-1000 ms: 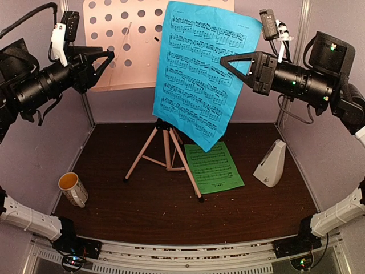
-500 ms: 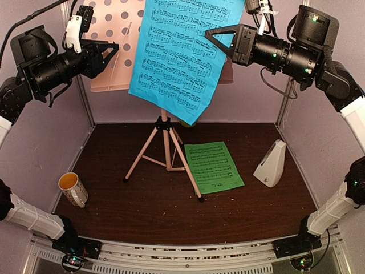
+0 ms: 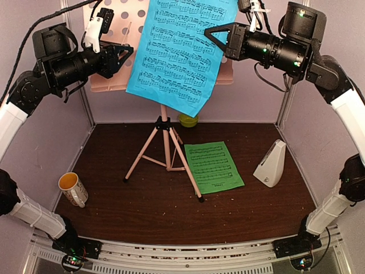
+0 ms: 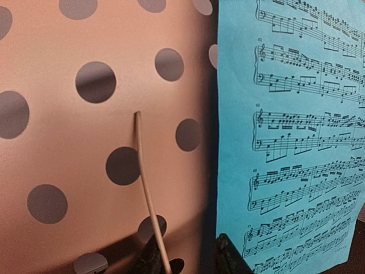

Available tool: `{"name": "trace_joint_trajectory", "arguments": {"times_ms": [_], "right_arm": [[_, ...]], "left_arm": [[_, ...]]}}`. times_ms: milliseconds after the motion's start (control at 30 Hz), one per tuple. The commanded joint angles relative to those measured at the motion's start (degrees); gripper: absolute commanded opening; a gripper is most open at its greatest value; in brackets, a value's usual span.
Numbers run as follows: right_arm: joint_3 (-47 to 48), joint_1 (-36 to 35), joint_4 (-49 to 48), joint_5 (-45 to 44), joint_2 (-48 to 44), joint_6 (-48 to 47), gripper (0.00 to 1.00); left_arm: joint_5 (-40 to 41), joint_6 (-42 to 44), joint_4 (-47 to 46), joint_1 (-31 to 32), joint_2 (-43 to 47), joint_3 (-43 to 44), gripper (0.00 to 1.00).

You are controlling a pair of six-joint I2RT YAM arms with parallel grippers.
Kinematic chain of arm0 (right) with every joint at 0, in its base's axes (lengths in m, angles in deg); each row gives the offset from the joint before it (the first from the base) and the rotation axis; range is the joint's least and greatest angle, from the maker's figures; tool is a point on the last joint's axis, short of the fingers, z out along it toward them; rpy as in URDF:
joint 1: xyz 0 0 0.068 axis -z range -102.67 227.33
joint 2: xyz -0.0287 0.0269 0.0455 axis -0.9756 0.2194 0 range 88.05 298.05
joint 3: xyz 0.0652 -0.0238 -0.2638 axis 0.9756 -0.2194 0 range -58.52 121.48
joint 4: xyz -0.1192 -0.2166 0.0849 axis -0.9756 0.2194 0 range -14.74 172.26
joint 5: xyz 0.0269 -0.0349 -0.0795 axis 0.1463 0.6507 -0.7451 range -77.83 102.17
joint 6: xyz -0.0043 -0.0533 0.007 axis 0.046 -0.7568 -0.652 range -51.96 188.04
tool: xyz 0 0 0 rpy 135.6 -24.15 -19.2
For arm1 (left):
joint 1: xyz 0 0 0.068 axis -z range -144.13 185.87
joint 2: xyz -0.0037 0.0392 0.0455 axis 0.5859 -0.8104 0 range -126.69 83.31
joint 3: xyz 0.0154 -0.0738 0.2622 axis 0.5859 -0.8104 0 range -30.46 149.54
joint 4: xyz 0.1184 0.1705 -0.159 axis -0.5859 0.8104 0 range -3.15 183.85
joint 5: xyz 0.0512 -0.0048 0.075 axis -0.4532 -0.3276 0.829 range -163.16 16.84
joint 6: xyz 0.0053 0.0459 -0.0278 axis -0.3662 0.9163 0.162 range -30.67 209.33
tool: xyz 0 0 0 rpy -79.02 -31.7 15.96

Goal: Set up the instrument practice props

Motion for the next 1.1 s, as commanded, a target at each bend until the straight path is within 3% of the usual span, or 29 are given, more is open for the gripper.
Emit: {"name": "trace_joint_trajectory", "arguments": {"times_ms": [0, 667, 1067], "right_arm": [[1.5, 0.8, 0.6, -0.5, 0.3, -0.7, 0.00], [2.1, 2.2, 0.1, -4.3, 1.2, -2.4, 0.00], [3.4, 2.6, -0.7, -6.4, 1.8, -3.1, 0.00]], "left_arm": [[-0.9, -0.4, -2.2, -0.5, -0.1, 2.0, 0.30], [-0.9, -0.4, -1.3, -0.5, -1.2, 2.1, 0.16], [0.4, -0.5, -4.0, -0.5, 0.1, 0.5, 0.01]]}}
